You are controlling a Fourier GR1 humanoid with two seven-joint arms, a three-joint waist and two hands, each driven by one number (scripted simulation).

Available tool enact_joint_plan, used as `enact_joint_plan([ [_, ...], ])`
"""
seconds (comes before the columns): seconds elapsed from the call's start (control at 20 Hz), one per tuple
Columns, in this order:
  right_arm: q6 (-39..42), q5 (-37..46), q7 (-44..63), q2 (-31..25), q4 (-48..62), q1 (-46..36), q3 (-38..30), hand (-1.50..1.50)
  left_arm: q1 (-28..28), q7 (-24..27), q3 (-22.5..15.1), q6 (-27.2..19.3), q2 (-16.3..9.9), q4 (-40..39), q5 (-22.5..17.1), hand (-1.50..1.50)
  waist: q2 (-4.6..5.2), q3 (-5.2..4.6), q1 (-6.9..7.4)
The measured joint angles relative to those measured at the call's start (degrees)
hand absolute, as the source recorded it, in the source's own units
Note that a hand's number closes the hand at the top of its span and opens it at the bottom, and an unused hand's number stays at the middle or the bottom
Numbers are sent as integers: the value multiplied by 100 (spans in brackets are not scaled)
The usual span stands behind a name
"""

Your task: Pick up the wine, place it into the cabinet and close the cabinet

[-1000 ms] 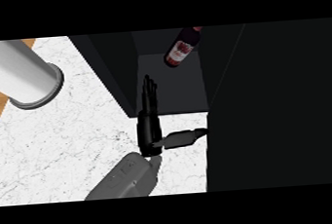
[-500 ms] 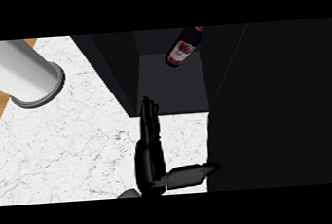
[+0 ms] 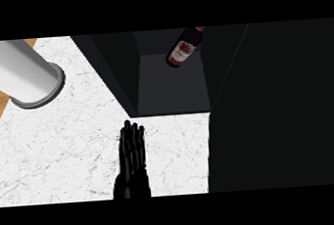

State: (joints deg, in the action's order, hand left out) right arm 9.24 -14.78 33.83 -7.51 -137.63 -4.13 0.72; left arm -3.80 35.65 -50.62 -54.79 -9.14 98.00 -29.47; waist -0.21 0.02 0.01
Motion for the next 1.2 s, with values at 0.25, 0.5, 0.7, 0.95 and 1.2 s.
enact_joint_plan([
  [0.25,244,-67,23,3,29,129,115,150,447,-95,-172,186,-608,759,121,-150,0,1,3],
  [0.5,460,-139,138,-60,22,196,261,150,940,-49,-126,584,-1249,1379,80,-150,1,-1,1],
  [0.7,704,-173,-1,-67,9,468,389,150,1220,-79,51,835,-1698,1755,21,-150,1,-1,-14],
  [0.95,773,-267,207,76,22,802,807,150,1713,113,360,1190,-2170,2106,-164,-150,-6,-4,1],
  [1.2,629,-327,526,297,2,972,1448,150,2123,285,915,1529,-2592,2441,-445,-150,-11,-7,9],
])
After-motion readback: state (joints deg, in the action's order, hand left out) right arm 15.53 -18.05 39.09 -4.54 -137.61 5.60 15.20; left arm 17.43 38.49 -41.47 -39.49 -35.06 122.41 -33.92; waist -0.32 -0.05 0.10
